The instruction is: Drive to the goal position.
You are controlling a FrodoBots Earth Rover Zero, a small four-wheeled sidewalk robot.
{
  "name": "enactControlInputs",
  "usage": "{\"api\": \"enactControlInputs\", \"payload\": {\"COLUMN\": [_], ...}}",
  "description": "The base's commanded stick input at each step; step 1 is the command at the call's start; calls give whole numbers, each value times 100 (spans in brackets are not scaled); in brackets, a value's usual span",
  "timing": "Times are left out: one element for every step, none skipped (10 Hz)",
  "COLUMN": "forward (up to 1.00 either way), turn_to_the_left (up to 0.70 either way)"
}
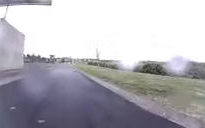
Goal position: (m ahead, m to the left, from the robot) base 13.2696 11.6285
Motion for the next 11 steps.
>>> {"api": "enactControlInputs", "payload": {"forward": [100,100,100,100,100,100,100,100,100,100,100], "turn_to_the_left": [17,35,38,40,40,40,40,40,39,36,0]}}
